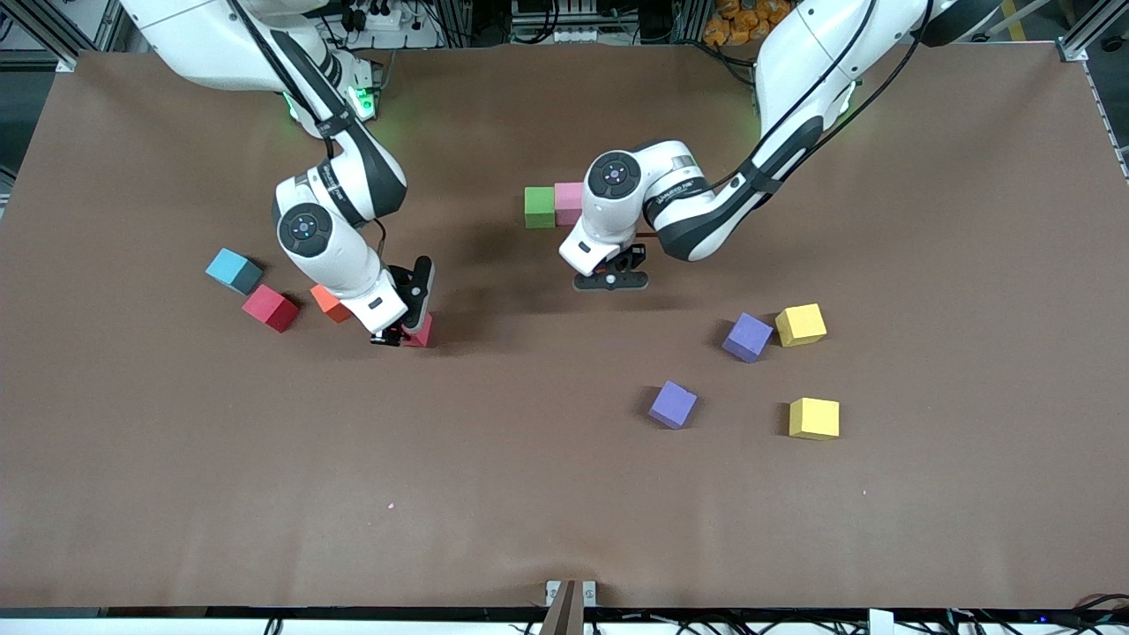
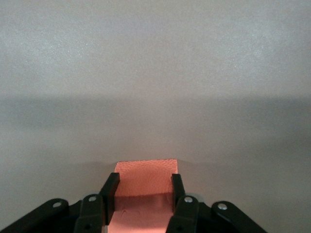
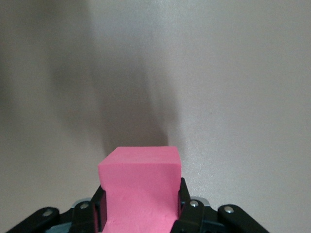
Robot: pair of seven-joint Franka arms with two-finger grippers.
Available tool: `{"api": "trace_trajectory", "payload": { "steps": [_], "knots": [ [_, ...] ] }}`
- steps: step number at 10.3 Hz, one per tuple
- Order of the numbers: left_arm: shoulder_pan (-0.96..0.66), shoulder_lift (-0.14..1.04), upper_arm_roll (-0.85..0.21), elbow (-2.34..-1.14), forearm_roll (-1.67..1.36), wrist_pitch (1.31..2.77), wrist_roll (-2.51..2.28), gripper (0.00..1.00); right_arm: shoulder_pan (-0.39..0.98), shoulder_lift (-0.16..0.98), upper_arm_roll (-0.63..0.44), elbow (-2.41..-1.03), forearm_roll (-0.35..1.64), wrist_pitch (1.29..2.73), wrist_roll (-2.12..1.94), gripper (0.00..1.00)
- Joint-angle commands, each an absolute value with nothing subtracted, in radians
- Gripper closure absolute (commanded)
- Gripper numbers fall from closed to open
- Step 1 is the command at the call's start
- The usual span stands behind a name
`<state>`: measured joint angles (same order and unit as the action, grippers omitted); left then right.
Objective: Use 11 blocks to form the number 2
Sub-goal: 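Grasp the dark pink cube with the right gripper while the left holds orange, then place the orange cube with the left gripper while the right gripper lifts pink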
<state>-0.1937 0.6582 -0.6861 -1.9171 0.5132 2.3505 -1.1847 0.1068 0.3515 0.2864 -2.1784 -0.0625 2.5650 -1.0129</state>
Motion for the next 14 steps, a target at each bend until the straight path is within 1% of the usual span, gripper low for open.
{"api": "trace_trajectory", "payload": {
  "steps": [1,3,5,6,7,8,11,13,14],
  "knots": [
    [-0.212,0.664,-0.678,-1.933,0.542,2.344,-1.227,0.63,0.110,0.341,0.293,-2.175,-0.046,2.559,-1.032,0.61],
    [-0.212,0.664,-0.678,-1.933,0.542,2.344,-1.226,0.60,0.110,0.339,0.293,-2.175,-0.046,2.559,-1.031,0.61],
    [-0.213,0.664,-0.678,-1.933,0.542,2.344,-1.226,0.60,0.110,0.341,0.293,-2.175,-0.046,2.559,-1.031,0.61],
    [-0.212,0.664,-0.678,-1.931,0.541,2.344,-1.226,0.57,0.110,0.341,0.295,-2.174,-0.046,2.559,-1.031,0.61],
    [-0.212,0.666,-0.678,-1.925,0.541,2.344,-1.226,0.16,0.110,0.342,0.295,-2.174,-0.046,2.559,-1.031,0.61],
    [-0.213,0.669,-0.678,-1.916,0.540,2.344,-1.224,0.00,0.110,0.342,0.295,-2.172,-0.046,2.559,-1.031,0.61],
    [-0.213,0.667,-0.678,-1.872,0.535,2.344,-1.226,0.00,0.109,0.344,0.313,-2.163,-0.045,2.557,-1.026,0.61],
    [-0.204,0.631,-0.678,-1.870,0.528,2.339,-1.227,0.00,0.110,0.342,0.324,-2.157,-0.045,2.557,-1.020,0.61],
    [-0.196,0.599,-0.681,-1.868,0.522,2.307,-1.227,0.00,0.110,0.344,0.330,-2.154,-0.040,2.557,-1.019,0.61]
  ]
}}
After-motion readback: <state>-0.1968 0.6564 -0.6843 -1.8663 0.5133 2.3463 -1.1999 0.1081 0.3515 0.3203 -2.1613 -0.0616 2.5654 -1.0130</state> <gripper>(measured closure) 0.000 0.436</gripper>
